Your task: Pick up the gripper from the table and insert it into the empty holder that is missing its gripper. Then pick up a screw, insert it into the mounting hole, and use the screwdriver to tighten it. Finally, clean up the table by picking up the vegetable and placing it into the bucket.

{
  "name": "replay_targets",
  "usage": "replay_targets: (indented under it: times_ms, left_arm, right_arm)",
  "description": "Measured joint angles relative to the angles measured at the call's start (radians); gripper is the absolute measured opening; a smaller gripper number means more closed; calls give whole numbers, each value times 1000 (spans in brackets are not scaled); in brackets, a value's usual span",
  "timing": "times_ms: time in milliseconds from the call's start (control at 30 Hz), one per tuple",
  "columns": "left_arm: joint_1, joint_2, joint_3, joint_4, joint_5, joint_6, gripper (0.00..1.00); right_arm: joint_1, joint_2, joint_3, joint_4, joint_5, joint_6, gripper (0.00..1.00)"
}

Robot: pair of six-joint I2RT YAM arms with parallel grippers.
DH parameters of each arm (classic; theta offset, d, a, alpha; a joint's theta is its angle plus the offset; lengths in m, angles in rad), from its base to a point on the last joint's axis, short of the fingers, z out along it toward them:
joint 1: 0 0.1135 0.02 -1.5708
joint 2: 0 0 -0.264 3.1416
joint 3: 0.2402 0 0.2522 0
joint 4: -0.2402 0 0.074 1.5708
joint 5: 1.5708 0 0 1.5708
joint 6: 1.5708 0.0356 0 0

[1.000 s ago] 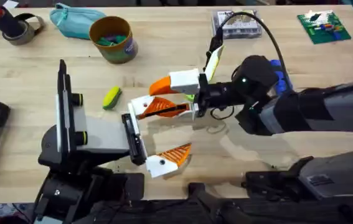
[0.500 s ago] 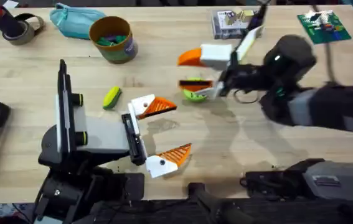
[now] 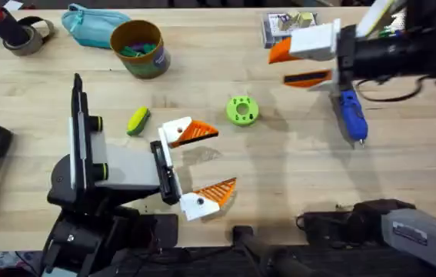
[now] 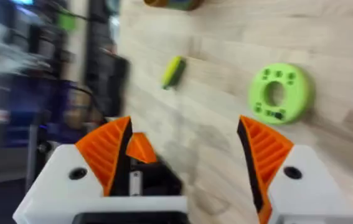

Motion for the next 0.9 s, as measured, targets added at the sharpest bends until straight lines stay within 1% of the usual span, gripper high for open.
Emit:
replay_targets:
  times_ms: [67, 167, 333, 467, 700, 800, 900]
  left_arm:
    - [0, 0, 0, 0, 0, 0, 986]
    - [0, 0, 0, 0, 0, 0, 986]
    - [0, 0, 0, 0, 0, 0, 986]
    - [0, 0, 0, 0, 0, 0, 986]
    - [0, 0, 0, 0, 0, 0, 986]
    - [0, 0, 0, 0, 0, 0, 986]
    - [0, 0, 0, 0, 0, 0, 986]
  right_arm:
    - [0, -16, 76, -135, 67, -94, 997]
    - [0, -34, 152, -263, 158, -203, 997]
    - [27, -42, 180, -386, 307, -304, 997]
    - [101, -42, 180, -428, 453, -336, 998]
    - [295, -41, 180, -450, 705, -355, 997]
    - [359, -41, 180, -440, 765, -360, 997]
    - [404, -41, 180, -405, 798, -363, 997]
